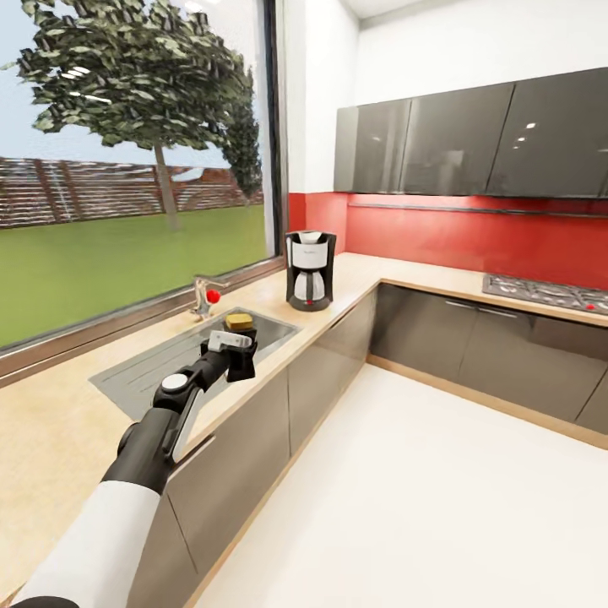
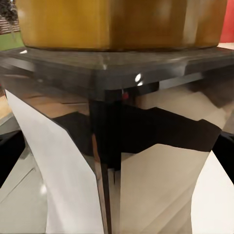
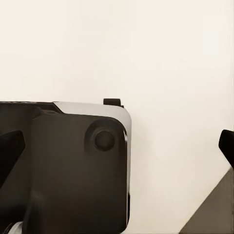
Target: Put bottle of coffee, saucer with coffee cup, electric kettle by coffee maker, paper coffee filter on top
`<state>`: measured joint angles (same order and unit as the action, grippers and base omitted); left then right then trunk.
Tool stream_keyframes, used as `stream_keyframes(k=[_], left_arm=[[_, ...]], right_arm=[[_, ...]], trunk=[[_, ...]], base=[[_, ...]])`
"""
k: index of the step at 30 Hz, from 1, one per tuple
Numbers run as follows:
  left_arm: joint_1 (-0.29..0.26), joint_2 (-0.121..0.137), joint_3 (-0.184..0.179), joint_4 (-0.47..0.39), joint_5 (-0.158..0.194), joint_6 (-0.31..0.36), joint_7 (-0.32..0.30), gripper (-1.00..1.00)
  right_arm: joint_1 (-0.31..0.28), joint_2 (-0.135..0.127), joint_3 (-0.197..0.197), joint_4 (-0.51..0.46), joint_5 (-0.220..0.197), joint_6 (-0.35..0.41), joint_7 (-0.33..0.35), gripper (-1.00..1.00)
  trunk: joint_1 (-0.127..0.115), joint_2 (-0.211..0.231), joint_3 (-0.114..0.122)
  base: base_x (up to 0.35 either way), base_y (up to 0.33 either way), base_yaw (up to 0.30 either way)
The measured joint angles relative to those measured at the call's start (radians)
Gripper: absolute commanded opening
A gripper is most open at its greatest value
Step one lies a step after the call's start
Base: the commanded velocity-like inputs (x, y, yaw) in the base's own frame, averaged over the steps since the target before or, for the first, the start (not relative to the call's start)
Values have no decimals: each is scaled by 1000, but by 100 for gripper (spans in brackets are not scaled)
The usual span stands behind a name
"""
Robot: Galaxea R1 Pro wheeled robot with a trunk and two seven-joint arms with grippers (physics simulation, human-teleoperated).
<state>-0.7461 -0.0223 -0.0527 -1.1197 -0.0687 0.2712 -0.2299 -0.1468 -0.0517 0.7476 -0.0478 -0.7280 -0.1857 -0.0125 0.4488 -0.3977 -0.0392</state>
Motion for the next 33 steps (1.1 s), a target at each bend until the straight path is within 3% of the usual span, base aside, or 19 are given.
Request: stream_keyframes(k=[12, 30, 33], left_arm=[[0, 1, 4, 0, 0, 0, 0, -100], [0, 1, 5, 37, 0, -15, 1, -100], [0, 4, 7, 37, 14, -18, 0, -100]], right_arm=[[0, 4, 0, -40, 3, 1, 0, 100], [0, 3, 0, -38, 1, -1, 0, 100], [0, 3, 0, -38, 1, -1, 0, 100]], trunk=[[0, 0, 0], [0, 0, 0], [0, 0, 0]], base=[[327, -48, 0], [244, -191, 0], [269, -203, 0]])
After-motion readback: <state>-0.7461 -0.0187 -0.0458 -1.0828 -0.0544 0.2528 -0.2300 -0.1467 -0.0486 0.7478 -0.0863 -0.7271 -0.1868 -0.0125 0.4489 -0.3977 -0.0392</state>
